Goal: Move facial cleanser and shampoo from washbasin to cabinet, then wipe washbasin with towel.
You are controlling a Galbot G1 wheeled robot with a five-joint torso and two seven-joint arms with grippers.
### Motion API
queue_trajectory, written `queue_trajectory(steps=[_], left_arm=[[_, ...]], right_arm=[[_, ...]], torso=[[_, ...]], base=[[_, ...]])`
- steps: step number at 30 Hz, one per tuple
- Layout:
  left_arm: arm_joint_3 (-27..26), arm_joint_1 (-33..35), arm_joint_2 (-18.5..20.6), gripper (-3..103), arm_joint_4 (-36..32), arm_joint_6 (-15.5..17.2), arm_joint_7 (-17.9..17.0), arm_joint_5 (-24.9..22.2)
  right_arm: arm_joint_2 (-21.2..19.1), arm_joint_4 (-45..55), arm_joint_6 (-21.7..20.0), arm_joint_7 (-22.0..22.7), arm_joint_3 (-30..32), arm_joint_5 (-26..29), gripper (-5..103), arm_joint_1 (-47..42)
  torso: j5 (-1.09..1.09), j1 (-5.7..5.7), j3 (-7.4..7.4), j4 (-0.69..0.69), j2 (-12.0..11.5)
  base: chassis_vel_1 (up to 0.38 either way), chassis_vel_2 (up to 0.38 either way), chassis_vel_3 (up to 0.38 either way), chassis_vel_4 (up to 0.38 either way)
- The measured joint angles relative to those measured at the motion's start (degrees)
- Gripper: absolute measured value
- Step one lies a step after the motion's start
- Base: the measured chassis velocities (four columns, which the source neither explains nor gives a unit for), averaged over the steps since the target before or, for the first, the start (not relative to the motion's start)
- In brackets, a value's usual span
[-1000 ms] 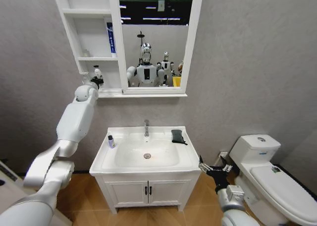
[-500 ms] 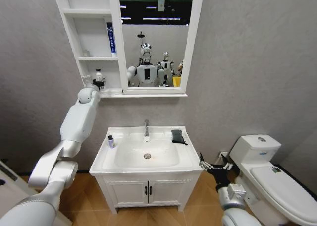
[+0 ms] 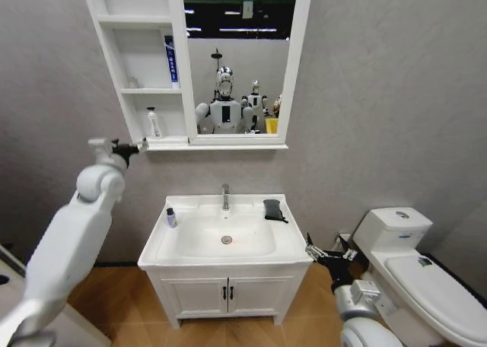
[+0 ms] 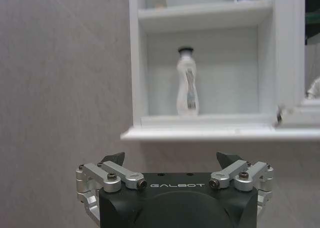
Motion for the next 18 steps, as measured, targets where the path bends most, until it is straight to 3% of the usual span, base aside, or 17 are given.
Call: queue_trajectory(steps=[2,5,6,8,9,11,12,14,18], left_arm=[[-0.12,3.59,-1.69,100,-0.31,-1.64,0.19,1.78],[0.96,10.48,-9.02,100,4.35,-8.47,3.42,10.61],[0.96,10.48,-9.02,100,4.35,-8.47,3.42,10.61],[1.95,11.35,-13.49,100,12.12,-13.07,6.70,16.67],[1.95,11.35,-13.49,100,12.12,-13.07,6.70,16.67],[2.56,10.27,-16.71,100,18.81,-15.93,9.82,20.63],[2.56,10.27,-16.71,100,18.81,-15.93,9.82,20.63],[3.10,7.75,-19.51,100,25.09,-17.77,11.67,23.62],[3.72,5.73,-20.47,100,28.11,-17.78,12.01,24.15]], right_arm=[[0.10,-0.06,-0.01,0.00,-0.28,-0.32,100,-0.20],[0.22,-0.11,-0.01,-0.05,-0.74,-0.88,100,-0.71],[0.22,-0.11,-0.01,-0.05,-0.74,-0.88,100,-0.71],[0.00,-0.11,0.00,-0.07,-0.57,-0.91,100,-1.04],[0.00,-0.11,0.00,-0.07,-0.57,-0.91,100,-1.04],[-0.14,-0.14,0.10,-0.07,-0.36,-0.91,100,-1.11],[-0.14,-0.14,0.10,-0.07,-0.36,-0.91,100,-1.11],[-0.06,-0.49,0.17,-0.08,-0.53,-0.97,100,-0.96],[0.06,-0.82,0.18,-0.10,-0.84,-1.09,100,-0.71]], torso=[[-0.05,0.00,0.00,-0.03,0.00],[-0.03,0.01,0.02,-0.06,0.00],[-0.03,0.01,0.02,-0.06,0.00],[-0.05,0.03,0.02,-0.06,-0.01],[-0.05,0.03,0.02,-0.06,-0.01],[-0.06,0.04,0.03,-0.04,-0.02],[-0.06,0.04,0.03,-0.04,-0.02],[-0.04,0.04,0.03,-0.05,-0.01],[-0.04,0.04,0.03,-0.04,-0.02]], base=[[0.000,0.000,0.000,0.000],[0.000,0.000,0.000,0.000],[0.000,0.000,0.000,0.000],[0.000,0.000,0.000,0.000],[0.000,0.000,0.000,0.000],[0.000,0.000,0.000,0.000],[0.000,0.000,0.000,0.000],[0.000,0.000,0.000,0.000],[0.000,0.000,0.000,0.000]])
